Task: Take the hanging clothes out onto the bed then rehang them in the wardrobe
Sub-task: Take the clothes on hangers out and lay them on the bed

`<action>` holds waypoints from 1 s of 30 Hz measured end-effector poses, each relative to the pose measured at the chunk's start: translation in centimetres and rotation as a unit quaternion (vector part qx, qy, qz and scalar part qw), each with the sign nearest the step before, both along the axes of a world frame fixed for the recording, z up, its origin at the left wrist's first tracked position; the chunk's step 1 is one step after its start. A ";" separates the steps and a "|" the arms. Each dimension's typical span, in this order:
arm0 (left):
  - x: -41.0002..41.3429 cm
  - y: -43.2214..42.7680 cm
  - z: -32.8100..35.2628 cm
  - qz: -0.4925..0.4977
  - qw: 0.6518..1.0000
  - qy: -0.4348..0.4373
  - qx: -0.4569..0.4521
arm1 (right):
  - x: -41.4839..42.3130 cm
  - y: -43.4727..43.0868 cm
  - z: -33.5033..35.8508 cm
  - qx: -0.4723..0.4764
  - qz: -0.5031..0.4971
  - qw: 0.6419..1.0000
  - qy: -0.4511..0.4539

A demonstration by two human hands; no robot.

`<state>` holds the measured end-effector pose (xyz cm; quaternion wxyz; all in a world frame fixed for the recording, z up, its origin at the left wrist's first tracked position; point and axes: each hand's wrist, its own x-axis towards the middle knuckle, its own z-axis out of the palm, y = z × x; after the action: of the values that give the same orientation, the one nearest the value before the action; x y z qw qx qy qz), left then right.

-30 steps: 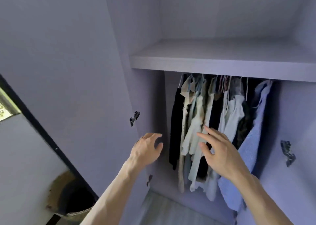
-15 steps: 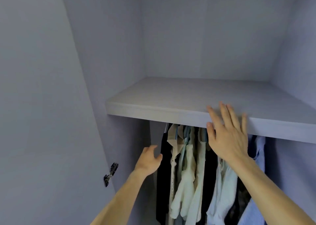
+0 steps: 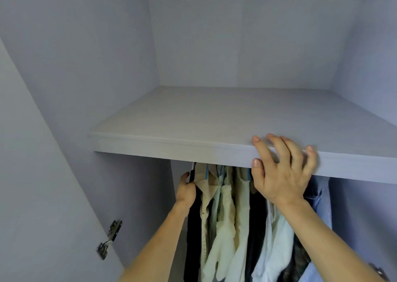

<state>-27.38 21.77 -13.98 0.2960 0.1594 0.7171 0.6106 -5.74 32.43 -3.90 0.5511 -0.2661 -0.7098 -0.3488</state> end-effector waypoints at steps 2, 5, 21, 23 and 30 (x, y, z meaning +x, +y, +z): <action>0.0 0.0 0.4 0.045 0.998 -0.019 0.041 | -0.1 0.0 0.0 0.000 0.001 1.000 -0.001; -0.5 -0.8 0.8 0.062 0.996 -0.009 0.069 | 0.0 0.0 0.0 -0.003 0.005 1.000 -0.001; 0.4 -7.9 0.3 0.083 0.991 0.038 0.102 | 0.7 -1.4 0.7 -0.075 0.019 0.997 -0.020; 0.8 -9.4 -0.1 0.080 0.991 0.027 0.103 | 0.9 -1.7 0.9 -0.096 0.029 0.995 -0.028; 2.4 -16.6 -1.3 0.046 0.996 0.017 0.069 | 1.0 -3.0 1.2 -0.149 0.043 0.988 -0.022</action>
<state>-24.98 5.14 -15.25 0.2437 0.1566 0.6844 0.6691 -4.76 29.40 -2.68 0.5041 -0.3066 -0.7767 -0.2205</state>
